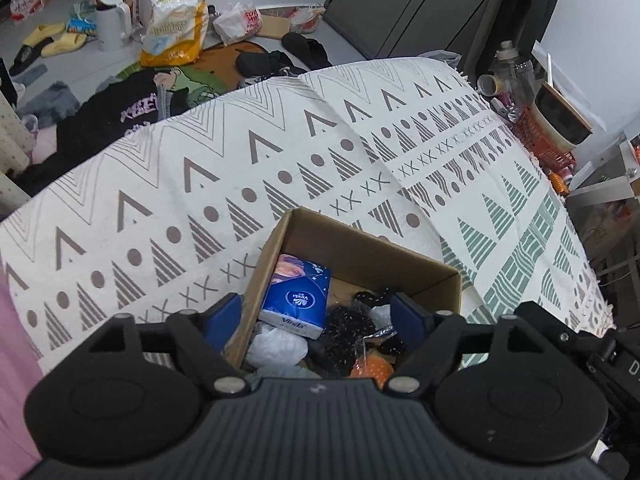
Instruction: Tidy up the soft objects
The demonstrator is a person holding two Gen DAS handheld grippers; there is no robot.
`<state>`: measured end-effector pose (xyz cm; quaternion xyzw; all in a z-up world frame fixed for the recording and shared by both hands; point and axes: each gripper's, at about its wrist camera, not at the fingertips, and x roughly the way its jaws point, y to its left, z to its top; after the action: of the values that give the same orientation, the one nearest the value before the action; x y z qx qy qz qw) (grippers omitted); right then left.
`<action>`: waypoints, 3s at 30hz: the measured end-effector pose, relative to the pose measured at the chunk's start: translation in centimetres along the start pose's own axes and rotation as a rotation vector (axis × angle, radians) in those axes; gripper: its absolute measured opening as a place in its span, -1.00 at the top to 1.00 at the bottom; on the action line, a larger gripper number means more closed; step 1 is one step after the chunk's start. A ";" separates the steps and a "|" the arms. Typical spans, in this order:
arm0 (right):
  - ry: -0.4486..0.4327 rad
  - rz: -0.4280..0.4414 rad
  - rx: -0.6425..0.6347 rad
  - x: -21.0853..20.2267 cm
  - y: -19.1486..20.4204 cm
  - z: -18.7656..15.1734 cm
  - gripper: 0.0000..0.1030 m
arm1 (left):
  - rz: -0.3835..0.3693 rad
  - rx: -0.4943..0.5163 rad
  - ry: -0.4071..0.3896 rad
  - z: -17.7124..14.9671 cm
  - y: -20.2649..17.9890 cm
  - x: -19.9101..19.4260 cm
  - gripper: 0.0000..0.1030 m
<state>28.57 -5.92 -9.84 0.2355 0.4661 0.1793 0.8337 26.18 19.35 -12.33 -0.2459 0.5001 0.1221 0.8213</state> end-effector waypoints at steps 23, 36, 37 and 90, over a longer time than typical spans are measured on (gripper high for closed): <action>-0.063 -0.004 -0.140 -10.7 -2.7 -0.6 -1.00 | 0.019 0.152 -0.071 -5.0 -4.1 -8.2 -0.82; -0.089 -0.014 -0.219 -15.1 -3.6 -3.0 -1.00 | 0.038 0.263 -0.154 -9.1 -5.4 -13.1 -0.89; -0.087 -0.020 -0.228 -15.4 -3.6 -3.3 -1.00 | 0.037 0.265 -0.157 -9.5 -5.4 -13.3 -0.89; -0.237 -0.178 -0.366 -28.0 -5.6 -12.1 -1.00 | 0.003 0.420 -0.315 -22.4 -4.9 -23.5 -0.97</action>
<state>4.56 -22.39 0.92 0.0576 0.3437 0.1576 0.9240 0.32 4.48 1.27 -0.0472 0.3807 0.0537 0.9219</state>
